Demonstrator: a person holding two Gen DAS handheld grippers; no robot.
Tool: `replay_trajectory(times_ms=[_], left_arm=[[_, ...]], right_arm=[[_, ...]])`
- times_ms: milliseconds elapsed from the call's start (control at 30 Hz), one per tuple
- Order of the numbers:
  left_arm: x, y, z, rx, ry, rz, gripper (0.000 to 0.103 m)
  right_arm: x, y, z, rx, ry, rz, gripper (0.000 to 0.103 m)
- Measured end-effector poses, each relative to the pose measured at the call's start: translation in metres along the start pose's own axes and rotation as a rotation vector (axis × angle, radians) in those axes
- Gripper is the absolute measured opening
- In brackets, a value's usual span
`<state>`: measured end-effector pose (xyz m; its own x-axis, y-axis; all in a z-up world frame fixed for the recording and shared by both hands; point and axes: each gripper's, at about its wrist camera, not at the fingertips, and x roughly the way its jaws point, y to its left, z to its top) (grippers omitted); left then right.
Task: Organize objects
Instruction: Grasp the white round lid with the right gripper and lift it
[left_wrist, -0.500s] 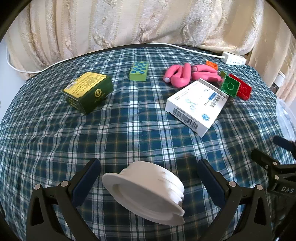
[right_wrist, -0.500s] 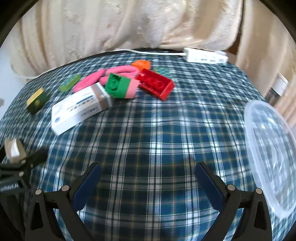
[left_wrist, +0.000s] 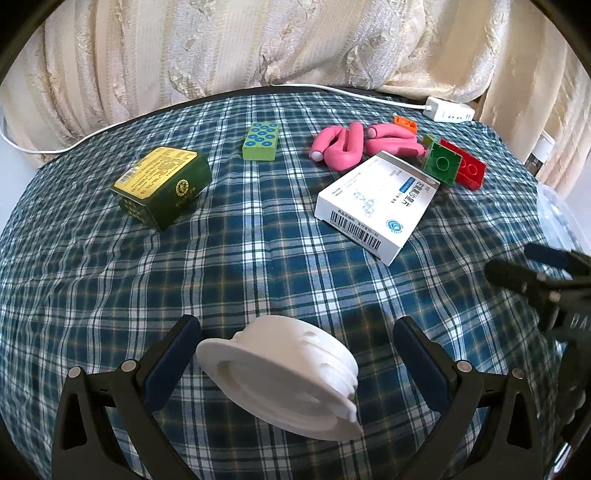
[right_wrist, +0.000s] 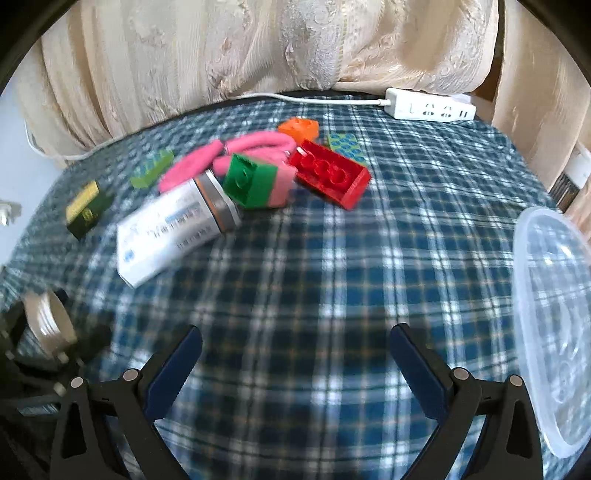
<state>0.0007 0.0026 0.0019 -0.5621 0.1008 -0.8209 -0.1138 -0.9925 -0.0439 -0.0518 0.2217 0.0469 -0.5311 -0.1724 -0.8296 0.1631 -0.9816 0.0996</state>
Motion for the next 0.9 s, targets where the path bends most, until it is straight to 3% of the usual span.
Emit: replay_trajectory(times_ms=[300,667,900], left_arm=[[-0.003,0.032,0.007,-0.076,-0.006,0.067,0.103],[-0.021,0.077,0.042,-0.12,-0.117,0.163,0.103],[-0.024,0.09,0.053,-0.158,-0.124,0.158,0.103]], right_arm=[[-0.007,0.016,0.015,0.0,-0.069,0.058,0.103],[-0.005,0.015,0.015,0.024,-0.114,0.131,0.103],[-0.001,0.015,0.011,0.034,-0.127,0.164,0.103]])
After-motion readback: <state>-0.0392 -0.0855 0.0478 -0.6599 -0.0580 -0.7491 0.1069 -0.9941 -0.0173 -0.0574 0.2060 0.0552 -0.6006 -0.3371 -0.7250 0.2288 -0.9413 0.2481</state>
